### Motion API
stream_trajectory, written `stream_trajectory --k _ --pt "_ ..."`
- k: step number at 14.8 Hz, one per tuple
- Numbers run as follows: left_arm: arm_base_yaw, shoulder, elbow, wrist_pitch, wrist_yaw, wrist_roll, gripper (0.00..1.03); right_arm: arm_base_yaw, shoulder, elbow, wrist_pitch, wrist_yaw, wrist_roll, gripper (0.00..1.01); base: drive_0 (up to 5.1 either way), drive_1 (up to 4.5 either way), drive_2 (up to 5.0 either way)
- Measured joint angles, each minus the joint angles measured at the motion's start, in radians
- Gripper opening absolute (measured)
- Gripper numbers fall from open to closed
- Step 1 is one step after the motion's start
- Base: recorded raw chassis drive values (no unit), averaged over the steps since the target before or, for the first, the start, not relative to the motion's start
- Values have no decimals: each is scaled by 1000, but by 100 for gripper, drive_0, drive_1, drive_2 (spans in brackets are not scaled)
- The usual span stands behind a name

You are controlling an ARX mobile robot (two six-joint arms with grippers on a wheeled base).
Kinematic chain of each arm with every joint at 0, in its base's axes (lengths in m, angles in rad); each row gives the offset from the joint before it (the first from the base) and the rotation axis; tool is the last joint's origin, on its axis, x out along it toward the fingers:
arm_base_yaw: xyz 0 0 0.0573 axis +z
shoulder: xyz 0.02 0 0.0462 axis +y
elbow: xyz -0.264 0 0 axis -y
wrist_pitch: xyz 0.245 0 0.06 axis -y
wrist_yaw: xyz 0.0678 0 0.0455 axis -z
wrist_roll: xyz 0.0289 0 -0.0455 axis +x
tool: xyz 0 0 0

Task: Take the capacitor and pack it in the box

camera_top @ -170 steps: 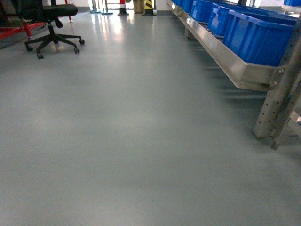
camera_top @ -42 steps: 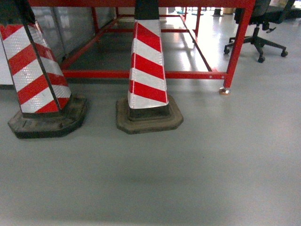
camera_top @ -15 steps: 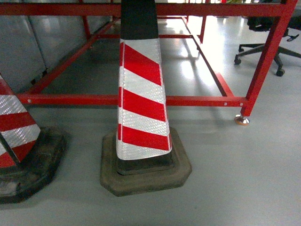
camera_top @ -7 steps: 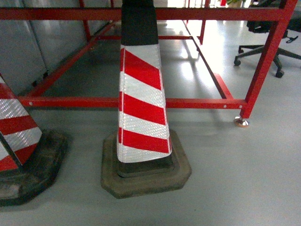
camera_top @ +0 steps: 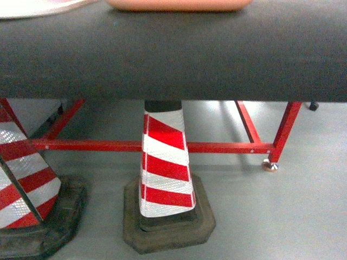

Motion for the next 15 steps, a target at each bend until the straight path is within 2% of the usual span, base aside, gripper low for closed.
stream_trajectory --k 15 --pt "0 0 0 6 0 0 44 0 0 0 4 0 0 98 0 0 0"
